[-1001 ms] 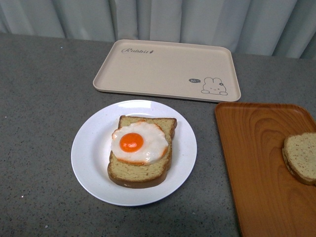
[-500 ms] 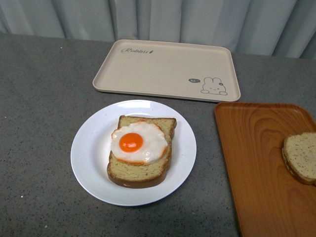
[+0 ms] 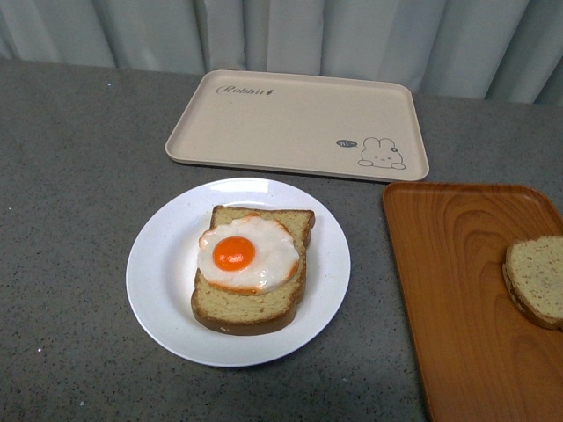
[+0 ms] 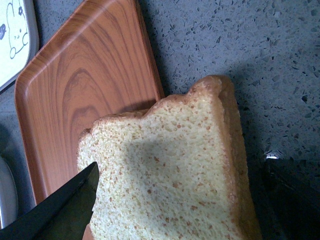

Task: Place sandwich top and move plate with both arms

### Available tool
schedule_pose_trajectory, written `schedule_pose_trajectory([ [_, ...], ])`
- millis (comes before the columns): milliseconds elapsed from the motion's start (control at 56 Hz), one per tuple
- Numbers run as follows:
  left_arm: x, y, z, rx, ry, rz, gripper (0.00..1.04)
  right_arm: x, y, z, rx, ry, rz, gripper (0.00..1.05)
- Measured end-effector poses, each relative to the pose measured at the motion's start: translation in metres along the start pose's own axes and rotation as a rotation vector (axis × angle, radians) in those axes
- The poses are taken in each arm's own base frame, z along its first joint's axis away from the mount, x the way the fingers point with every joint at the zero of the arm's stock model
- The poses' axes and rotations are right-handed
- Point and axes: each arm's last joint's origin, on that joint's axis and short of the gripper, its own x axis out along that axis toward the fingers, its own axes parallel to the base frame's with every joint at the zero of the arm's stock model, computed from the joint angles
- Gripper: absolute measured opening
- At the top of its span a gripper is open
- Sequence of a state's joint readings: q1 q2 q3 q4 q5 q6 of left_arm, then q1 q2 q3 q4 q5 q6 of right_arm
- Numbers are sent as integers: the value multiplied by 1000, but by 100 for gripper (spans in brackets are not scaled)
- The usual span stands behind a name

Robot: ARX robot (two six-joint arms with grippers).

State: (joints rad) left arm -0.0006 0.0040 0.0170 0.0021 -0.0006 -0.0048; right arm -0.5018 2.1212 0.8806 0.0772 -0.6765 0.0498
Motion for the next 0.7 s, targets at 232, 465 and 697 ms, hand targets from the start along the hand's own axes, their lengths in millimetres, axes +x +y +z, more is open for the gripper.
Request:
schedule_pose_trajectory([
  [232, 0, 0, 0, 0, 0, 0, 98, 0, 0, 0, 0, -1, -13, 66],
  [465, 0, 0, 0, 0, 0, 0, 98, 0, -1, 0, 0, -1, -20, 28],
  [697, 0, 0, 0, 0, 0, 0, 98, -3, 6, 3, -19, -10, 0, 3],
])
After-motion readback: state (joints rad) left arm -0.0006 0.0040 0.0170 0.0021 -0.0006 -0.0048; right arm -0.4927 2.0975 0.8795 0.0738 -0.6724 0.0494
